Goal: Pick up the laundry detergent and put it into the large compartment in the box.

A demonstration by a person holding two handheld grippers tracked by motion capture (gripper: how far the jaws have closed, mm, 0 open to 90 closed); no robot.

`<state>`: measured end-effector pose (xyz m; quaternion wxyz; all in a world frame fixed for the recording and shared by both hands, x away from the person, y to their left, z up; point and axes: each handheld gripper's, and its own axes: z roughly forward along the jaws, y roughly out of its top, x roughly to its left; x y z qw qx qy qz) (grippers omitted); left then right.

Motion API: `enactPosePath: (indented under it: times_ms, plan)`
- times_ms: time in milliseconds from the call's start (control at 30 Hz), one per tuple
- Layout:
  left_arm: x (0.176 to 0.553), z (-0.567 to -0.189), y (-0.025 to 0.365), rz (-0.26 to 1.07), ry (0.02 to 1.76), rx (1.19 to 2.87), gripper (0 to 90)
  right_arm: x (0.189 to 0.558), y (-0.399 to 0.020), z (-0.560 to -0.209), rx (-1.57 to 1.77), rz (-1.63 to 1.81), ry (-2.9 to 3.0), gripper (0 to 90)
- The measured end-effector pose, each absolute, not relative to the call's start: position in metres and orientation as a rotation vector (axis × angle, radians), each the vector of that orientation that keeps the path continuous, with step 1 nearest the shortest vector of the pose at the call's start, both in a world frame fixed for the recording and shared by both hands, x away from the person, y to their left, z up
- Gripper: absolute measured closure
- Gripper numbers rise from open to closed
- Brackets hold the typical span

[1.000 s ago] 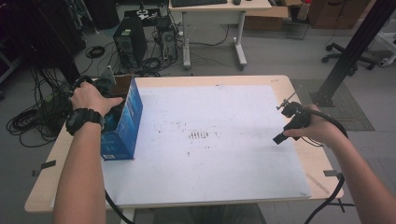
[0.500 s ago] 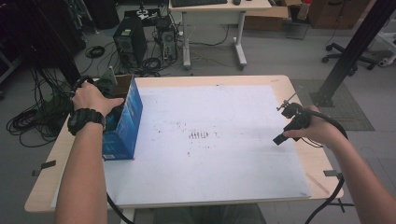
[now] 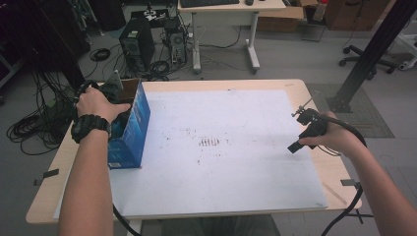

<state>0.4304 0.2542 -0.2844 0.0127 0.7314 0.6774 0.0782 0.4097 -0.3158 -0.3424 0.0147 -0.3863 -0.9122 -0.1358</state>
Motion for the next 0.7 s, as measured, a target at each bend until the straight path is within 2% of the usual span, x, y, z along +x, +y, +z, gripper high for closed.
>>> enactPosePath:
  times_ms: [100, 233, 700]
  plan:
    - [0.430, -0.285, 0.254, 0.236, 2.123, 2.274, 31.7, 0.410, -0.316, -0.343, -1.201, -0.419, -2.840, 20.1]
    - [0.430, -0.285, 0.253, 0.220, 2.123, 2.264, 29.1, 0.410, -0.315, -0.343, -1.201, -0.421, -2.839, 20.1]
    - [0.429, -0.274, 0.252, 0.251, 2.139, 2.259, 29.0, 0.410, -0.317, -0.346, -1.202, -0.417, -2.834, 20.1]
